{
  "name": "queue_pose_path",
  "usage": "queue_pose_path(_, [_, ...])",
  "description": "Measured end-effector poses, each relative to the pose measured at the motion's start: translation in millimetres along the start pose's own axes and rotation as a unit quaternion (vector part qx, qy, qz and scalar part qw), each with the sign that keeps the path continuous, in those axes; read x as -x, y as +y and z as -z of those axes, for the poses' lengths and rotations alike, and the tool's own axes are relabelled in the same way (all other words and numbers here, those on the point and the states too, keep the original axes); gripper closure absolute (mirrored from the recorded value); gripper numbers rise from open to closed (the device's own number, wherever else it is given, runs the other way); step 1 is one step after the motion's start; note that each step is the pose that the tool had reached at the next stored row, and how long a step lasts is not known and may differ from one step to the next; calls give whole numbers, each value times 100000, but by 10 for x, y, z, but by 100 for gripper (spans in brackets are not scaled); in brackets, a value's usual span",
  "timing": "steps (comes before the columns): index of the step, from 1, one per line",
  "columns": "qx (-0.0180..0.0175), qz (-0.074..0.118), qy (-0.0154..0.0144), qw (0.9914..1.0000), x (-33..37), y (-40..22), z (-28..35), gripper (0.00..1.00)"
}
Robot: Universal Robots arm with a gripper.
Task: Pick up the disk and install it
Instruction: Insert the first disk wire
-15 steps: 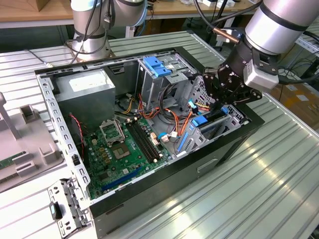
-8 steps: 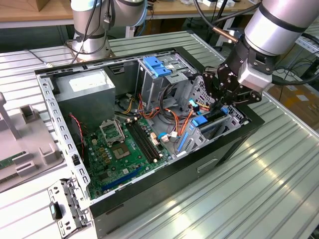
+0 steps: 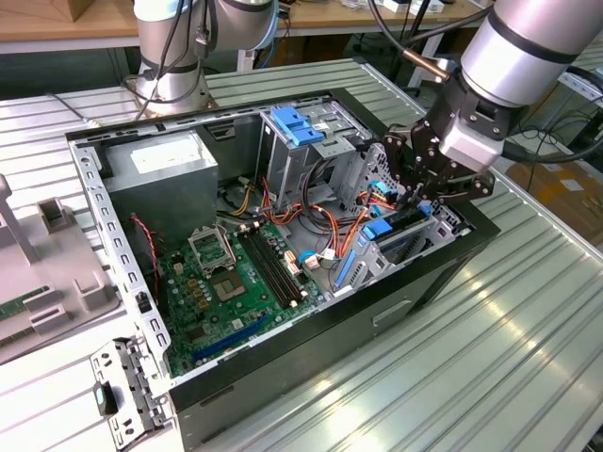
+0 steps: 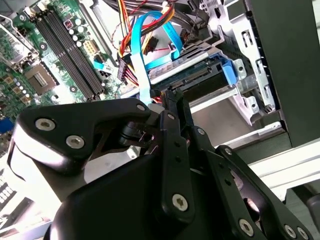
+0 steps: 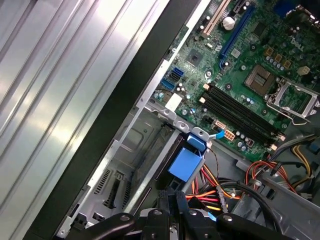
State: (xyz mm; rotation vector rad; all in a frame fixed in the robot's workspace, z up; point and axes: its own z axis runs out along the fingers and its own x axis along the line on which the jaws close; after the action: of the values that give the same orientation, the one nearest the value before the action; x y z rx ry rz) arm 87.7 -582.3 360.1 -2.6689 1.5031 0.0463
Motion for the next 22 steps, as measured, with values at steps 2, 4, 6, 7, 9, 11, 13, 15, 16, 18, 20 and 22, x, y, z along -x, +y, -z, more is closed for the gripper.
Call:
queue_pose_path(2, [-46,-712,39,99997,0,0,-3,83])
queue_pose_path(4, [-64,-963,51,99995,0,0,-5,83])
queue_pose_path(6, [-73,-1129,61,99994,0,0,-6,83])
queue_pose_path(7, [-79,-1193,64,99993,0,0,-7,83])
queue_pose_path(9, [-88,-1343,71,99991,-1,0,-9,83])
queue_pose_path(11, [-118,-1792,94,99984,-1,1,-12,83])
queue_pose_path(13, [-168,-2606,141,99966,-1,0,-15,83])
queue_pose_path(15, [-217,-3368,181,99943,-1,1,-19,83])
queue_pose_path(16, [-229,-3558,192,99936,-1,1,-20,83])
queue_pose_path(18, [-255,-3942,210,99922,-1,1,-23,83])
queue_pose_path(20, [-272,-4220,228,99910,-2,1,-26,83])
queue_pose_path(22, [-287,-4450,240,99900,-2,2,-30,83])
